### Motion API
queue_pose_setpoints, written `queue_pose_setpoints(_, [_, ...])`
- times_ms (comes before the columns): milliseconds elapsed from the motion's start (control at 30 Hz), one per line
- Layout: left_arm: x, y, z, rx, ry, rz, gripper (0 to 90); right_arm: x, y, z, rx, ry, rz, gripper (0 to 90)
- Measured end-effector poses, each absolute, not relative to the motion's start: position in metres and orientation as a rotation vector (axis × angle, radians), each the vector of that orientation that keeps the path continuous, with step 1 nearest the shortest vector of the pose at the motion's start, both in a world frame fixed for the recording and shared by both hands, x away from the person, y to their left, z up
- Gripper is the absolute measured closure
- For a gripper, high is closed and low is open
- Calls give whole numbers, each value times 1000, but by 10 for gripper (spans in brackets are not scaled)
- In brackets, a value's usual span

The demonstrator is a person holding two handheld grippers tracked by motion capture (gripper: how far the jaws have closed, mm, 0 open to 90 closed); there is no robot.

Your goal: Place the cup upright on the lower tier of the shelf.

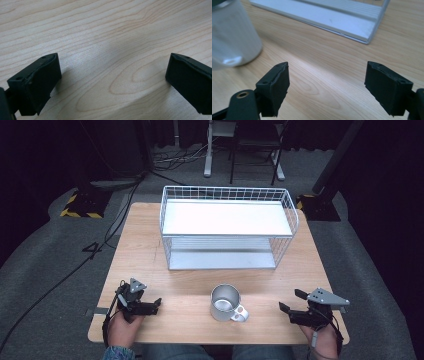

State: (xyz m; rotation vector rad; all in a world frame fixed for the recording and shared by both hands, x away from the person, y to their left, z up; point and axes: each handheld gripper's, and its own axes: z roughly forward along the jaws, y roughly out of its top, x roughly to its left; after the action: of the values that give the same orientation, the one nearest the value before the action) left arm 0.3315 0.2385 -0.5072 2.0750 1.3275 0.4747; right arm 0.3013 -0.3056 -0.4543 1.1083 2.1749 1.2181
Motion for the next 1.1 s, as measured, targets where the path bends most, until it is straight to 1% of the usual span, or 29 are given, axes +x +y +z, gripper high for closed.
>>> queue_pose_setpoints(200, [332,239,-507,2076,1327,478,5,291,-295,-441,1055,2174,1294,202])
queue_pose_setpoints(300, [333,238,-507,2076,1330,475,5,284,-281,-433,996,2201,1330,202])
queue_pose_setpoints(467, [335,236,-507,2074,1333,474,5,277,-265,-430,959,2242,1348,202])
queue_pose_setpoints(500, [335,236,-507,2078,1331,474,5,274,-257,-429,930,2273,1358,198])
queue_pose_setpoints(633, [335,236,-507,2077,1331,472,5,270,-243,-431,906,2330,1392,168])
queue_pose_setpoints(967, [336,236,-507,2077,1331,478,5,272,-209,-445,861,2424,1396,168])
queue_pose_setpoints(1100, [336,236,-507,2079,1329,473,5,274,-203,-449,861,2438,1381,176])
